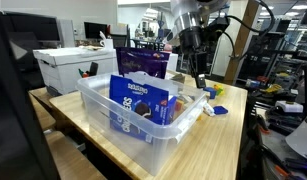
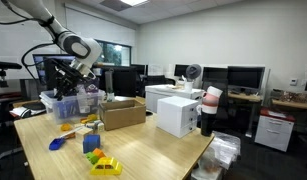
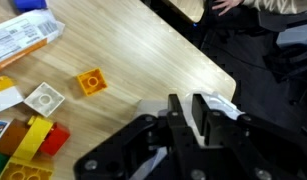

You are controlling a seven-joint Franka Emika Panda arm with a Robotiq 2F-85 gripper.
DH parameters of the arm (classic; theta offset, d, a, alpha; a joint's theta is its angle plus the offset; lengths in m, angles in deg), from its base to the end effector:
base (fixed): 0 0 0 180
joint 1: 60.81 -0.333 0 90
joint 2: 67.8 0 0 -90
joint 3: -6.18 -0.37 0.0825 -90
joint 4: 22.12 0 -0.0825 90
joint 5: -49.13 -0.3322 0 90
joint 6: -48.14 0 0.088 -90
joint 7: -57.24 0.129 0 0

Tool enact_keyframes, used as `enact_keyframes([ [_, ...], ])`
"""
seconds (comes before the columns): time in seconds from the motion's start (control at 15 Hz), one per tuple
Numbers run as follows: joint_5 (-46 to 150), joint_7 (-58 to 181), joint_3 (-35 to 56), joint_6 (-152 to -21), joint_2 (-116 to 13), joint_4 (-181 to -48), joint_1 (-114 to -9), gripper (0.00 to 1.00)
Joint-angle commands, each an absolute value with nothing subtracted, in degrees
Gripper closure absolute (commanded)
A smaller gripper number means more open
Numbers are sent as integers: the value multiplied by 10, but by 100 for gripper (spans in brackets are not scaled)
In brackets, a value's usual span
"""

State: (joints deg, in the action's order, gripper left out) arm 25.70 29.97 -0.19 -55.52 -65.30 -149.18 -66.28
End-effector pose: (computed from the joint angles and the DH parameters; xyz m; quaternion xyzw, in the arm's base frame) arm 0.4178 0.1297 0.4036 -0.9291 -0.2340 0.1928 0.2117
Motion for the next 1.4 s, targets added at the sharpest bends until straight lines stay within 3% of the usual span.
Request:
enact_keyframes([
  [0.0,291,330,6,-567,-670,-1464,-657,50],
  [0.4,303,349,5,-596,-684,-1422,-668,14],
  [0.47,295,337,3,-583,-681,-1415,-669,29],
  [0.53,279,321,3,-554,-675,-1401,-669,54],
  [0.67,268,311,0,-539,-677,-1391,-671,54],
  [1.07,226,285,-10,-512,-682,-1379,-679,88],
  [1.33,202,278,-23,-527,-677,-1401,-691,97],
])
